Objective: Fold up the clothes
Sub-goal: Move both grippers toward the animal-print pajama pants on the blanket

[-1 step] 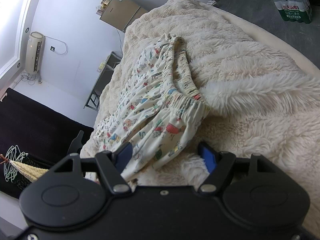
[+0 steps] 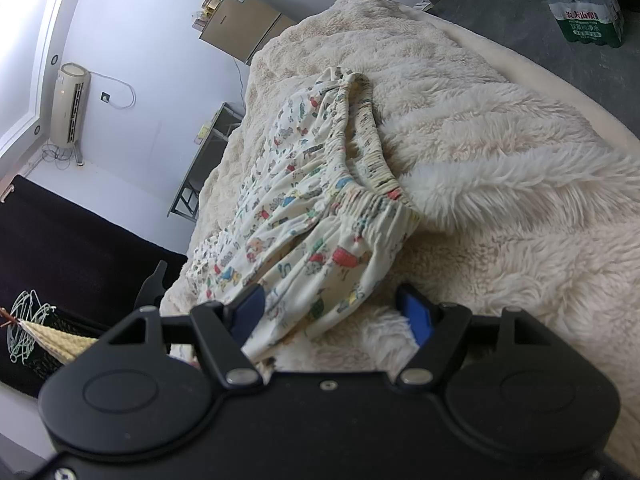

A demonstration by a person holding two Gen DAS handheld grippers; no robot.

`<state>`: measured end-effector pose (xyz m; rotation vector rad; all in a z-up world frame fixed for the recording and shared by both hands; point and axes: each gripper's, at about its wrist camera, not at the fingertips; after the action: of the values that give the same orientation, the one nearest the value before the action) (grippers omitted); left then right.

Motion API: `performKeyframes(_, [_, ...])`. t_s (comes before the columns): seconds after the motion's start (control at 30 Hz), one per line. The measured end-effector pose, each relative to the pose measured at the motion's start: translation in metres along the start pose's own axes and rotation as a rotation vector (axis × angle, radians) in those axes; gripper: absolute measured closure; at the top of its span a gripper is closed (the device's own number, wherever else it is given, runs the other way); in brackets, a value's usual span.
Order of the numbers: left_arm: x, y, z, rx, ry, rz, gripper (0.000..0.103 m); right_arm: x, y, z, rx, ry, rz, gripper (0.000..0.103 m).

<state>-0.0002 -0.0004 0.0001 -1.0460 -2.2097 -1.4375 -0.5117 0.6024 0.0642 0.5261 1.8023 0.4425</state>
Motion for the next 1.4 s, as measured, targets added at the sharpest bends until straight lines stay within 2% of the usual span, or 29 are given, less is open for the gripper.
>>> performKeyframes(1.2, [0.0, 0.001, -0.002, -0.003, -0.008, -0.012, 0.007, -0.003, 0.003, -0.003, -0.008, 0.012, 0.005, 0.032])
performKeyframes(1.3, [0.008, 0.002, -0.006, -0.038, -0.043, -0.048, 0.007, -0.006, 0.009, -0.009, -0.022, 0.052, 0.017, 0.032])
performKeyframes(1.4, [0.029, 0.005, -0.012, -0.131, -0.179, -0.155, 0.007, -0.014, 0.02, -0.016, -0.038, 0.138, 0.042, 0.03])
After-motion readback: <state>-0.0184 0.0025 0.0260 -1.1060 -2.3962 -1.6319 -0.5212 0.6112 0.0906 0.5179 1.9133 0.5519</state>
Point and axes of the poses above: each gripper's, at about its wrist camera, not at the fingertips, and y roughly against the way its jaws point, x to its right, z to its underside, and after that the axes turned 11 degrees about -x, right-handed
